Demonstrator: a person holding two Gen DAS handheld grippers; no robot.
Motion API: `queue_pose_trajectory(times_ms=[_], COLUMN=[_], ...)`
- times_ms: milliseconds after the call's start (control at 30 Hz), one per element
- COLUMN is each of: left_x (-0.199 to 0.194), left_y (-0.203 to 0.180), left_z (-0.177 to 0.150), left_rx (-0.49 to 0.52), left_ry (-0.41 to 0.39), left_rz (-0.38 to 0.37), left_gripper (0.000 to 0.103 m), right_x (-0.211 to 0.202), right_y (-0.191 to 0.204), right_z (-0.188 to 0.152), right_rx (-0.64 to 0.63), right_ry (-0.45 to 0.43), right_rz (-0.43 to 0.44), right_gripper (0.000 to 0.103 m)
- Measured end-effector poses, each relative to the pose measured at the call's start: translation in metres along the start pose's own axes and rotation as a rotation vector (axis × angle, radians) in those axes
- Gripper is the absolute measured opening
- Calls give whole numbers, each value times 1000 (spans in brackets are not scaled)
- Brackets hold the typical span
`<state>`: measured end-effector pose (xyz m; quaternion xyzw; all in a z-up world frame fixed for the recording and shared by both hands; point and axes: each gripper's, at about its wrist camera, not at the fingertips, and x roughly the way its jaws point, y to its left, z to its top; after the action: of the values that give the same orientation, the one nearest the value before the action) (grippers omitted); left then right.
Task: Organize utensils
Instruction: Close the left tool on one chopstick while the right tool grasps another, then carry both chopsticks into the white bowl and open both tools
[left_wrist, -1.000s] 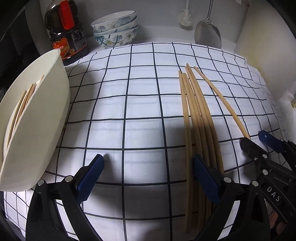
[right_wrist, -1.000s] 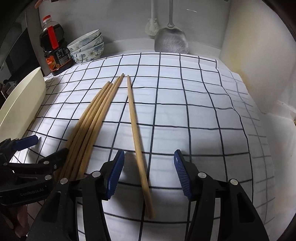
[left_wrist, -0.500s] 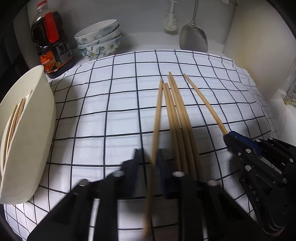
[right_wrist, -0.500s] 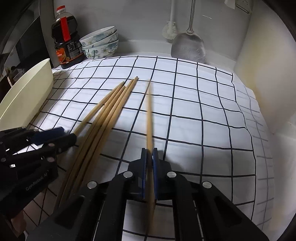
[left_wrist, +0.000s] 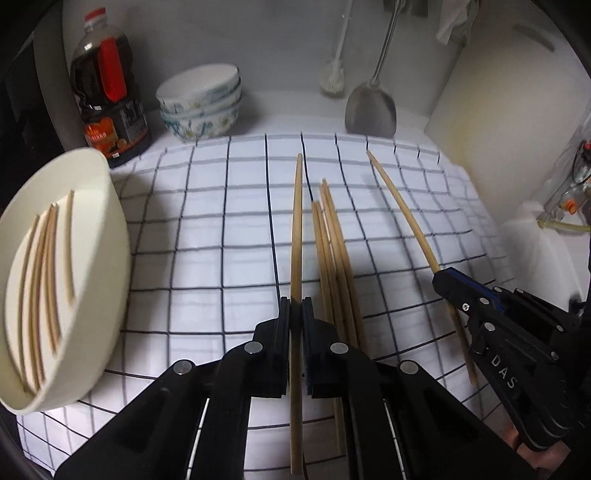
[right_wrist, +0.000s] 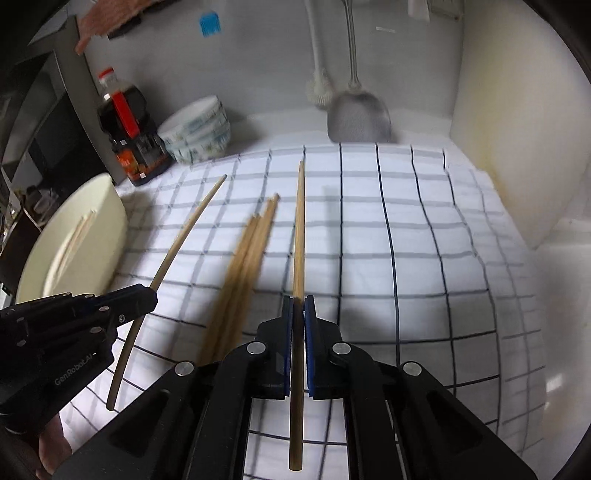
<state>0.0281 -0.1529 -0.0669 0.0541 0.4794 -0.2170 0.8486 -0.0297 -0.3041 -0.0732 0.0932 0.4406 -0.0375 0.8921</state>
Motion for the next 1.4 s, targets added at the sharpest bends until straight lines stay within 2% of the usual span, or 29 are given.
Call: queue_pose_trajectory(times_ms=[133, 267, 500, 700, 900, 1067, 1300, 1367, 1400], left_x=[-33, -71, -105, -98, -76, -55, -43, -45, -47], left_y=[16, 49, 135, 212, 254, 274, 286, 289, 290], left_z=[13, 25, 29, 15, 1, -3, -11, -14, -15], left_rx=[-13, -42, -146, -238, -283, -299, -317, -327, -326], left_ry=[-54, -130, -181, -149, -94, -52, -3, -2, -5], left_rz=[5, 37, 153, 226, 247, 239, 235, 238, 247], left_gripper=[7, 7, 7, 7, 7, 7, 8, 11, 21], right_x=[-23, -38, -34, 5, 50, 73, 83, 83, 82], right_y=[24, 60, 149, 224, 273, 288, 295, 294, 292], right_z=[19, 36, 65, 72, 64, 59, 57, 58, 58], right_rx=[-11, -53, -136, -188, -210, -214, -232, -217, -210], right_ry=[-49, -93, -117, -57, 50, 113, 140, 145, 144], right_rz=[24, 56, 185, 291, 325, 306, 263, 253, 254], right_gripper=[6, 6, 6, 6, 6, 6, 6, 8, 14])
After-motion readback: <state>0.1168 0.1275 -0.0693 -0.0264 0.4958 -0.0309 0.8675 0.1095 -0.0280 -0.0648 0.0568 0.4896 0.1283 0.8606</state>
